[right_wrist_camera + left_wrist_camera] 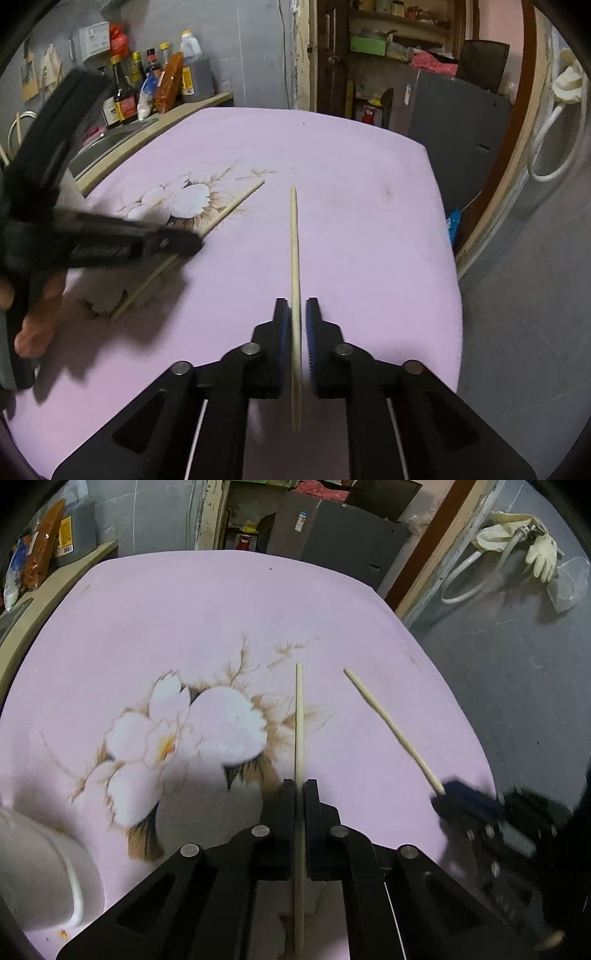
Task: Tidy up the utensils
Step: 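Grasp one chopstick with the left tool while the right tool grasps the other, then lift both chopsticks upright and carry them over the white caddy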
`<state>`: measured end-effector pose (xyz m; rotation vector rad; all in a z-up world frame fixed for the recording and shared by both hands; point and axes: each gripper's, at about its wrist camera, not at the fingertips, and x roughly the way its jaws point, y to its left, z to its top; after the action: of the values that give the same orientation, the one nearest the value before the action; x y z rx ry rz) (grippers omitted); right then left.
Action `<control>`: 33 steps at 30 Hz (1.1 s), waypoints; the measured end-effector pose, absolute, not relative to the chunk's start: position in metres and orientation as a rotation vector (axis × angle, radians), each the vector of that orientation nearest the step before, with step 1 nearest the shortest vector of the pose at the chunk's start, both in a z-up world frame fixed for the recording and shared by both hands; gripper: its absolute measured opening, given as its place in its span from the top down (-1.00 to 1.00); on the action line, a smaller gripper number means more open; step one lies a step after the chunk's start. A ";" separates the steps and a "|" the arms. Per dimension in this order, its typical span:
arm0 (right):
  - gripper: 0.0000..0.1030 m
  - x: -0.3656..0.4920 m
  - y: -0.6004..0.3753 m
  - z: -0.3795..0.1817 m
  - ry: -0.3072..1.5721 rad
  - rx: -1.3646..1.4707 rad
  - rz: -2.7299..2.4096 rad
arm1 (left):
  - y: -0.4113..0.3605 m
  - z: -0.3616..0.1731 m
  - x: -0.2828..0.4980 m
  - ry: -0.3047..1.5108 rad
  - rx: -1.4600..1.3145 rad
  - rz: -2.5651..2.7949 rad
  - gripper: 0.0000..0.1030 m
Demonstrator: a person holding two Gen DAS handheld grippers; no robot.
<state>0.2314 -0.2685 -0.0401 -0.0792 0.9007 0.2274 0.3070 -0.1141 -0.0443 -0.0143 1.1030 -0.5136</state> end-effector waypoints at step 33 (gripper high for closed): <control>0.95 0.174 -0.235 0.025 0.264 0.104 0.285 | -0.074 0.035 0.207 0.445 -0.086 -0.512 0.96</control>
<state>0.1743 -0.2353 0.0248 0.1039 0.2639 0.2850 0.2067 -0.0742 0.0349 -0.0862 0.4455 -0.5123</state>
